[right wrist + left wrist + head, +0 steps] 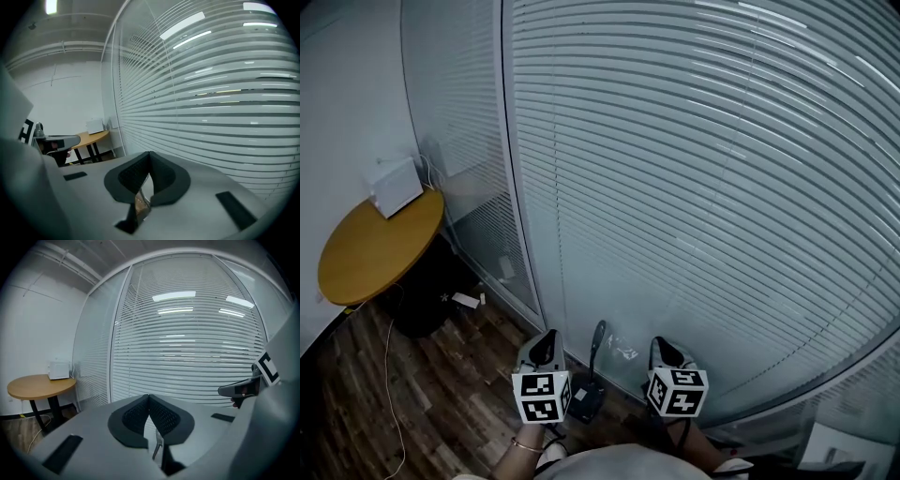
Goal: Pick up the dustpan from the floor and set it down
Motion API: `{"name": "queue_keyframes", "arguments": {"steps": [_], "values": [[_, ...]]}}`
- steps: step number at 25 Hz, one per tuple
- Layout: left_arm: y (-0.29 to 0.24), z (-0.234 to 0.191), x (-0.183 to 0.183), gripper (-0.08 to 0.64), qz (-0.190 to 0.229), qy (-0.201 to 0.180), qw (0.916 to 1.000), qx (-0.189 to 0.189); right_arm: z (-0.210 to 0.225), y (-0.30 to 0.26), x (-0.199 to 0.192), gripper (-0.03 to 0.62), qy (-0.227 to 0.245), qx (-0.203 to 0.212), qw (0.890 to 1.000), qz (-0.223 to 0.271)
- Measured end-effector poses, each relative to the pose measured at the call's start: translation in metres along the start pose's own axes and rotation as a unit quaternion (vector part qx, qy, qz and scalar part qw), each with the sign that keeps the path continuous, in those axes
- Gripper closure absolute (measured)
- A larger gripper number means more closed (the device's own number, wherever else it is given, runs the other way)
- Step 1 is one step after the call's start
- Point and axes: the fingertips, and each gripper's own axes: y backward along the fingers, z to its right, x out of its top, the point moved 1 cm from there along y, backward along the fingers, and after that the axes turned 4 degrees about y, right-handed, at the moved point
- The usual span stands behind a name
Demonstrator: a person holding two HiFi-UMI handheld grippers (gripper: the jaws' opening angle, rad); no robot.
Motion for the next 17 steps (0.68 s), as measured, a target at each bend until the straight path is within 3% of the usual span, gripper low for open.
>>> {"name": "queue_keyframes", "arguments": {"steps": [17], "values": [[-0.009,-0.005,-0.017,0.543,-0.006,0.01,0.9997,-0.022,0.008,0.0,-0.009,0.56,-0.02,-0.03,0.999,0.005]]}}
